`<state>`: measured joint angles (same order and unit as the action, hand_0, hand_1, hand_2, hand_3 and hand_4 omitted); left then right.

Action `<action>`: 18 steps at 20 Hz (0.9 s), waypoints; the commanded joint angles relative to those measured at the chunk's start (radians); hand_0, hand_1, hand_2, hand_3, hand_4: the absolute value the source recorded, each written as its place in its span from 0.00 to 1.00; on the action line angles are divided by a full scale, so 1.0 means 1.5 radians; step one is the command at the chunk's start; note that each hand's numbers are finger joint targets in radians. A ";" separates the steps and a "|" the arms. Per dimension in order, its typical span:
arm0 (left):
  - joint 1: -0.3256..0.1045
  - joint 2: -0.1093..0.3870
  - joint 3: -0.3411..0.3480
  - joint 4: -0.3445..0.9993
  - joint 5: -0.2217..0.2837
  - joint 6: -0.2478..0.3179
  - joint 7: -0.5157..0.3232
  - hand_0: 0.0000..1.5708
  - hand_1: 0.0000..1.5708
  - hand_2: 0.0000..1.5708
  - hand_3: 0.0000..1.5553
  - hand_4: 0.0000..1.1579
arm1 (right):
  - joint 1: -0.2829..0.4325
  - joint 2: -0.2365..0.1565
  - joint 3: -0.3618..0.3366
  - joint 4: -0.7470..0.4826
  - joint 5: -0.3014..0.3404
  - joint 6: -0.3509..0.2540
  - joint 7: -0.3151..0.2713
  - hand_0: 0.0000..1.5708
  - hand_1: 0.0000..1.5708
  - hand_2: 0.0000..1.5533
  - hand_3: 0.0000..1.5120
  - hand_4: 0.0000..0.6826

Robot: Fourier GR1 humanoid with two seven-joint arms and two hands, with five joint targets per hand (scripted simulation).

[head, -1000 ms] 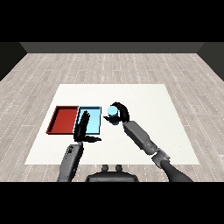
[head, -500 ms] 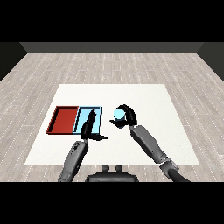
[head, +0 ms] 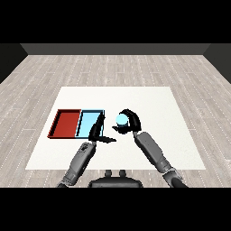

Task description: Pick the blue can and put it in the blue box

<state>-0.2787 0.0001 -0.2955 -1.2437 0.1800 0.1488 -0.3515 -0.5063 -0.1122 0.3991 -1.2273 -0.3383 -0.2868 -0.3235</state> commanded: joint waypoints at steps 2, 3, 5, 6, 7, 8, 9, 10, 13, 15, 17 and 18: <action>-0.022 0.000 -0.048 0.072 0.029 0.040 -0.044 0.00 0.00 0.00 0.00 0.00 | 0.006 0.064 -0.004 0.024 0.060 -0.005 -0.017 0.90 0.90 0.93 0.93 0.97; -0.061 0.000 -0.045 0.091 0.035 0.044 -0.018 0.00 0.00 0.00 0.00 0.00 | -0.001 0.054 -0.026 0.013 0.061 0.006 -0.004 0.89 0.89 0.93 0.93 0.98; -0.045 0.000 -0.087 0.045 0.029 0.093 0.026 0.00 0.00 0.00 0.00 0.00 | -0.004 0.023 -0.042 -0.022 0.049 0.042 0.035 0.89 0.89 0.93 0.93 0.98; -0.023 0.000 -0.069 0.088 0.038 0.066 -0.030 0.00 0.00 0.00 0.00 0.00 | 0.007 0.043 -0.042 -0.005 0.061 0.055 -0.008 0.89 0.89 0.93 0.93 0.99; -0.047 0.000 -0.095 0.073 0.058 0.092 -0.011 0.00 0.00 0.00 0.00 0.00 | -0.003 0.073 -0.009 -0.017 0.084 0.009 0.034 0.89 0.89 0.93 0.93 0.99; -0.075 0.000 -0.054 0.085 0.049 0.058 0.022 0.00 0.00 0.00 0.00 0.00 | 0.000 0.073 -0.027 0.019 0.079 0.021 -0.009 0.89 0.89 0.93 0.93 0.99; -0.094 0.000 -0.062 0.157 0.077 0.048 -0.052 0.00 0.00 0.00 0.00 0.00 | 0.010 0.072 -0.018 -0.026 0.095 0.033 0.030 0.89 0.89 0.93 0.93 0.99; -0.015 0.000 -0.079 0.045 0.031 0.071 0.009 0.00 0.00 0.00 0.00 0.00 | -0.003 0.074 -0.025 0.033 0.083 0.045 -0.020 0.89 0.89 0.93 0.93 1.00; -0.046 0.000 -0.110 0.103 0.069 0.083 -0.041 0.00 0.00 0.00 0.00 0.00 | 0.024 0.074 -0.034 -0.036 0.102 0.053 0.015 0.89 0.89 0.94 0.94 1.00; -0.129 0.000 -0.086 0.148 0.106 0.071 -0.011 0.00 0.00 0.00 0.00 0.00 | 0.018 0.074 -0.015 -0.041 0.103 0.036 0.026 0.89 0.89 0.93 0.93 0.98; -0.108 0.000 -0.195 0.154 0.148 0.155 -0.059 0.00 0.00 0.00 0.00 0.00 | 0.018 0.075 -0.004 -0.015 0.090 0.029 0.009 0.89 0.89 0.92 0.93 0.96; -0.084 0.000 -0.100 0.129 0.099 0.060 -0.037 0.00 0.00 0.00 0.00 0.00 | 0.052 0.065 -0.031 -0.047 0.120 0.061 0.002 0.89 0.89 0.92 0.92 0.96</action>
<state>-0.4058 0.0000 -0.4650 -1.0595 0.3218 0.2789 -0.3970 -0.4750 -0.0077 0.3724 -1.2572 -0.1989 -0.2253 -0.3136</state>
